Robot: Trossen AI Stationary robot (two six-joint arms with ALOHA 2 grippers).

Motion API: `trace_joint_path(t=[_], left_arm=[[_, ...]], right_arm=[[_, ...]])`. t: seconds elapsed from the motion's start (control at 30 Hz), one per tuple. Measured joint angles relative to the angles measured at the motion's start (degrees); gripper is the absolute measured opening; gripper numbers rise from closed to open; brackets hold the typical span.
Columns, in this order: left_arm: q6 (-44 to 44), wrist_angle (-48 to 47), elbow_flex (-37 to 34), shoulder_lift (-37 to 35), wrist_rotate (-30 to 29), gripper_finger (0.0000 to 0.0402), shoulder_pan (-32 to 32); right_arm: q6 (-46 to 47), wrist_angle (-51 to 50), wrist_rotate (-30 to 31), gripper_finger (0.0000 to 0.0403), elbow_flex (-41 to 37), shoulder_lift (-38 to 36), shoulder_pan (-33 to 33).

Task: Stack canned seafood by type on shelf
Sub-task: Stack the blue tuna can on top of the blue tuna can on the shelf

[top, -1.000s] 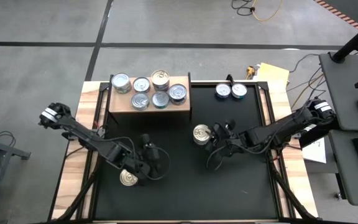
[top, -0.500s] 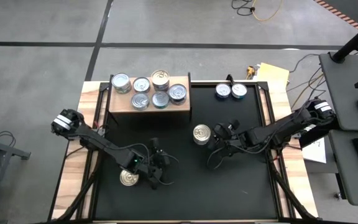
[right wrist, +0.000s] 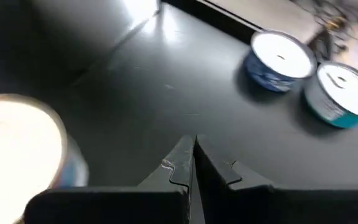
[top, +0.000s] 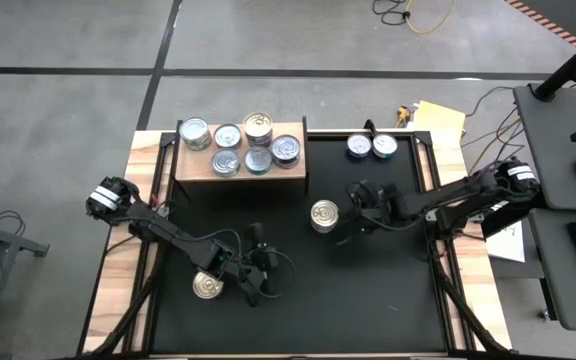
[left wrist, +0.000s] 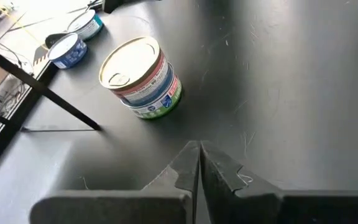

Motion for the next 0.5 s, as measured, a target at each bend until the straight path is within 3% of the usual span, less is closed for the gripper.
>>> trace_joint_path(t=[0.3,0.5], left_arm=[[0.0,-2.03,-0.27,-1.56,-0.02,0.0,-0.06],[3.21,-3.15,-0.66,-6.14,-0.02,0.0,-0.07]], right_arm=[[-4.95,-0.9,-0.35,0.0013,-0.03,0.0,-6.44],[-2.08,-1.2,-0.11,0.0013,-0.03,-0.02,-9.13]])
